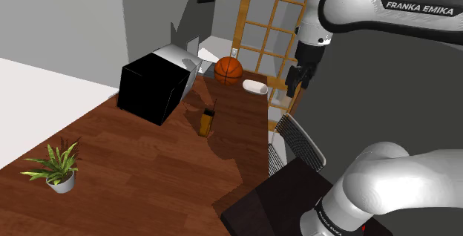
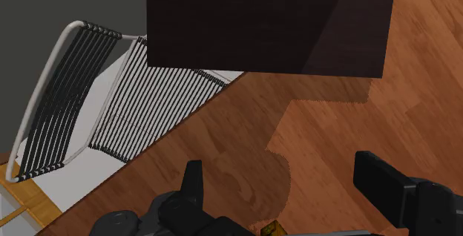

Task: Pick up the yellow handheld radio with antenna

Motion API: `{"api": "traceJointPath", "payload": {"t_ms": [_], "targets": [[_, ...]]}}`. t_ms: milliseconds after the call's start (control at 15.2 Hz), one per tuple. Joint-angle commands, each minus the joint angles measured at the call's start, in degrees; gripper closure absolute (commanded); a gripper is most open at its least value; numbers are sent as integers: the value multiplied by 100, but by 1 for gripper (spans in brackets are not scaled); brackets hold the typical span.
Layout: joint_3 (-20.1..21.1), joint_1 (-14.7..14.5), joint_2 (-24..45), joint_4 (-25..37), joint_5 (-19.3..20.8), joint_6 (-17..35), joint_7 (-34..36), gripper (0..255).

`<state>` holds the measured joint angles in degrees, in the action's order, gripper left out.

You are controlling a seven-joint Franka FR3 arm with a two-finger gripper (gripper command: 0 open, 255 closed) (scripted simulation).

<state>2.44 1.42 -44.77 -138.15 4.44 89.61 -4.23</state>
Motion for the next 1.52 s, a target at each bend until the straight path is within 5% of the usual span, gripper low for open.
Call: {"api": "traceJointPath", "payload": {"t_ms": [0, 726, 1452], "targets": [[0, 0, 0, 0, 0, 0, 0, 0], [-27, -83, 1893, -57, -178, 2222, 20, 0], [8, -174, 4204, 882, -372, 3871, -66, 0]]}}
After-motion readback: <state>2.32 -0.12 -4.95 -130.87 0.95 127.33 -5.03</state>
